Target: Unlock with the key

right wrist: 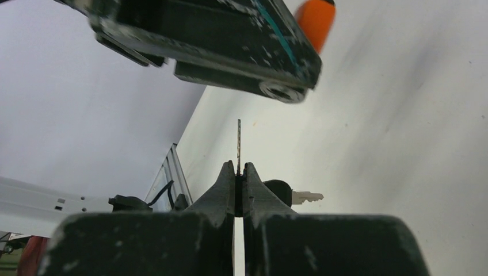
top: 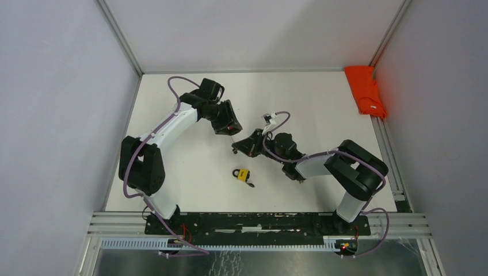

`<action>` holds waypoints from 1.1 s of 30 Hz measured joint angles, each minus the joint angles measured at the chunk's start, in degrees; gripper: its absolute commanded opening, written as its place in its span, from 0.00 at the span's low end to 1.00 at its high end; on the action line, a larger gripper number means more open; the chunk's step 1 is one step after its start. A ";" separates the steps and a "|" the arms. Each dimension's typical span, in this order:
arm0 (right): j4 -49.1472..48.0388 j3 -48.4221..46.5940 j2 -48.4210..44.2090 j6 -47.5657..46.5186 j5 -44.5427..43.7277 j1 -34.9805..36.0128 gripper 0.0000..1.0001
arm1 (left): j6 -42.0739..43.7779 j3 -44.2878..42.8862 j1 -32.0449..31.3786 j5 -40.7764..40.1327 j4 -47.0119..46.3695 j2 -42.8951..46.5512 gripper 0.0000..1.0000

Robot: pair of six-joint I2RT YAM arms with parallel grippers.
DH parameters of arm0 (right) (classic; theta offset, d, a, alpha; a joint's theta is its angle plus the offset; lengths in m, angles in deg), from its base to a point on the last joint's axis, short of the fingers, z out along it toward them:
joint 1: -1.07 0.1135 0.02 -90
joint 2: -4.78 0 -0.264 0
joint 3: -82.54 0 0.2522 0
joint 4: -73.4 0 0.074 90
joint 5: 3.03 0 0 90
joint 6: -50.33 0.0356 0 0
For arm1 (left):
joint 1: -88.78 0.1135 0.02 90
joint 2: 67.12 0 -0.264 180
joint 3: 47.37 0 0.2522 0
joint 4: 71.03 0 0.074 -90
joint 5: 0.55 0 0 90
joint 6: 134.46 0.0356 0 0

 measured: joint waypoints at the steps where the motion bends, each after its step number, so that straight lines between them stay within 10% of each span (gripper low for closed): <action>1: -0.09 0.48 0.00 0.00 -0.22 0.00 0.00 | -0.02 0.00 0.00 0.00 -0.22 0.02 0.02; 33: -2.47 2.23 2.45 0.20 -0.76 -3.91 0.00 | -0.68 1.99 0.00 0.00 -1.53 0.17 0.02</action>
